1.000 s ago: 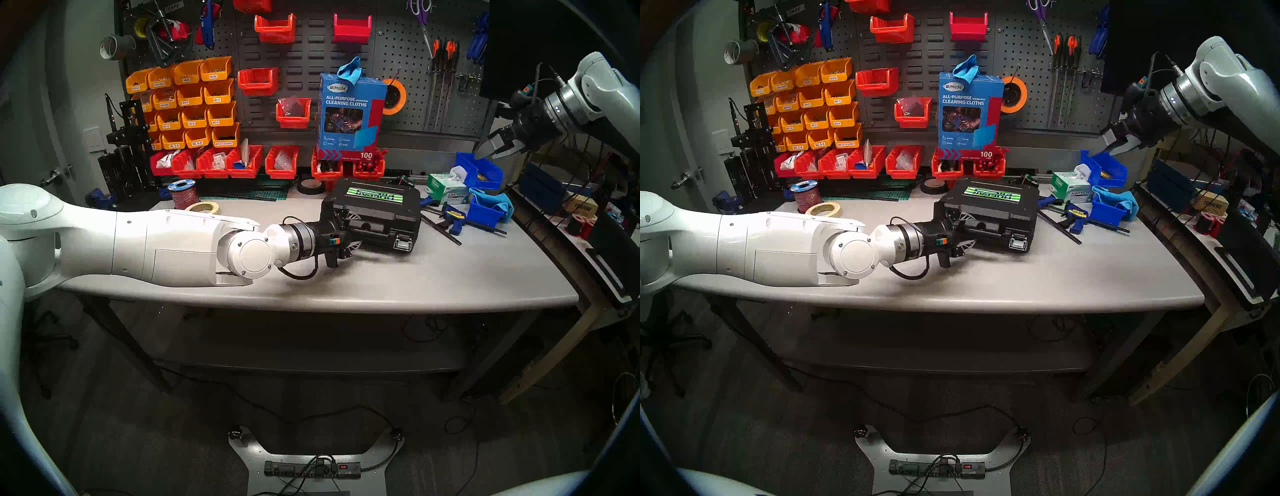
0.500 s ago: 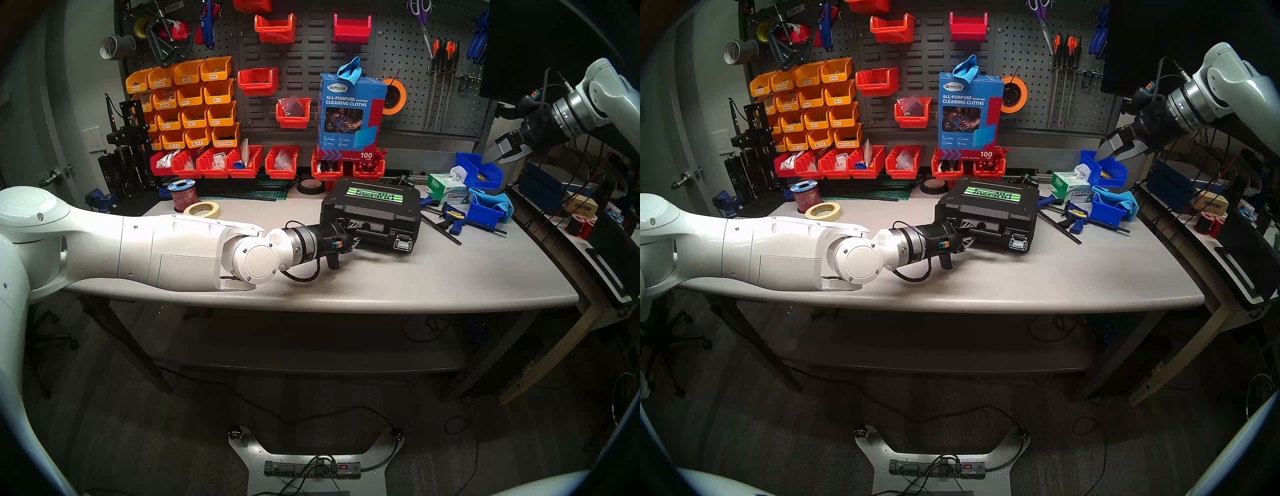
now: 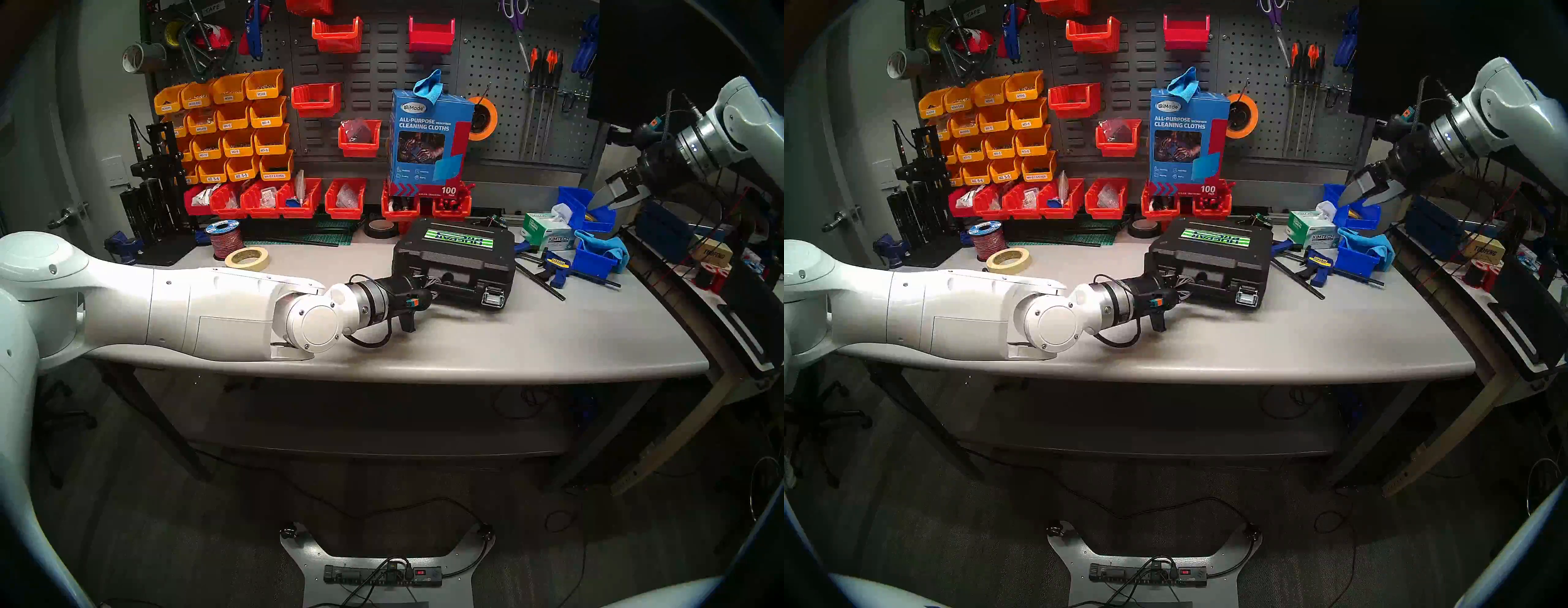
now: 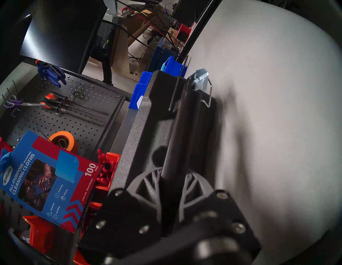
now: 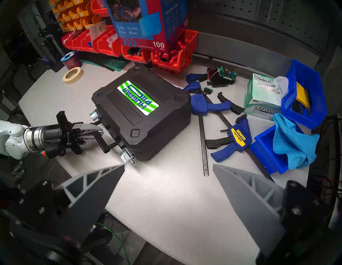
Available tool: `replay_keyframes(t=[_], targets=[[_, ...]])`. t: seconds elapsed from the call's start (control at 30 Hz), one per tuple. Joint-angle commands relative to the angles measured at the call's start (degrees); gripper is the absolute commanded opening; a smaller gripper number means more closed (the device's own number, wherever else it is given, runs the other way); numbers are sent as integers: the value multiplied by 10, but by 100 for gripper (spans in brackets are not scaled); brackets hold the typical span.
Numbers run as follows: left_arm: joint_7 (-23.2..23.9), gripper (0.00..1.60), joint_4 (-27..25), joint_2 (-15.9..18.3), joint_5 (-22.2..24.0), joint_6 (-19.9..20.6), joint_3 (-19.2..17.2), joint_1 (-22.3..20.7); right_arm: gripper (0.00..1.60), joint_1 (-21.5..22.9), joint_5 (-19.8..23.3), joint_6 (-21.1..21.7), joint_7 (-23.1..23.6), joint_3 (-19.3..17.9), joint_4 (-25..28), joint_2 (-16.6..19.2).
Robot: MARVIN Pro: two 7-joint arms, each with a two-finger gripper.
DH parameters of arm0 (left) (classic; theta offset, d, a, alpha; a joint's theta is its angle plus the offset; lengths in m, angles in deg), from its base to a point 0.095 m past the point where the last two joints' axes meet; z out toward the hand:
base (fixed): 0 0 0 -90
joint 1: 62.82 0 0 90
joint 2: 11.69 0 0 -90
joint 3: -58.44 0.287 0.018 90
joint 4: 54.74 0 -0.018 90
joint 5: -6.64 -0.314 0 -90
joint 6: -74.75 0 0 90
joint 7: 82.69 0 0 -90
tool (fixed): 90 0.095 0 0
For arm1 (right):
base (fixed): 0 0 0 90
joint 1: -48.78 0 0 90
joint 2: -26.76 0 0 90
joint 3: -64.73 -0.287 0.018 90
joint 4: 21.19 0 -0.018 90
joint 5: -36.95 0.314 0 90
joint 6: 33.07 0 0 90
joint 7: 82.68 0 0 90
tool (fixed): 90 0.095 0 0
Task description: Open the tool box
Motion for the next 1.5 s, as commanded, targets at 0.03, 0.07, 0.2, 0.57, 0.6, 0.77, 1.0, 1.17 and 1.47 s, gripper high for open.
replay_keyframes(t=[0.03,0.07,0.2,0.57,0.6,0.77,1.0,1.17,1.47], targets=[[-7,0,-8,4,7,-9,-25,-21,160,27,13,-1,58,8,4,-3],[-8,0,-9,5,9,-10,-29,-24,160,27,13,-1,61,10,4,-3],[-8,0,-14,8,14,-14,-43,-35,160,29,20,-1,60,18,8,-5],[2,0,-24,22,31,-21,-74,-58,160,39,32,-1,58,36,10,-10],[4,0,-24,23,33,-21,-76,-60,160,40,33,-1,58,37,9,-11],[14,0,-13,25,48,-16,-92,-74,160,43,37,-1,62,44,8,-14],[24,0,25,27,75,-11,-121,-92,160,45,42,-1,60,50,7,-16],[33,0,48,33,97,-14,-146,-111,160,47,47,-1,53,54,7,-18],[61,0,103,40,143,-12,-191,-138,160,49,53,-1,50,59,6,-20]])
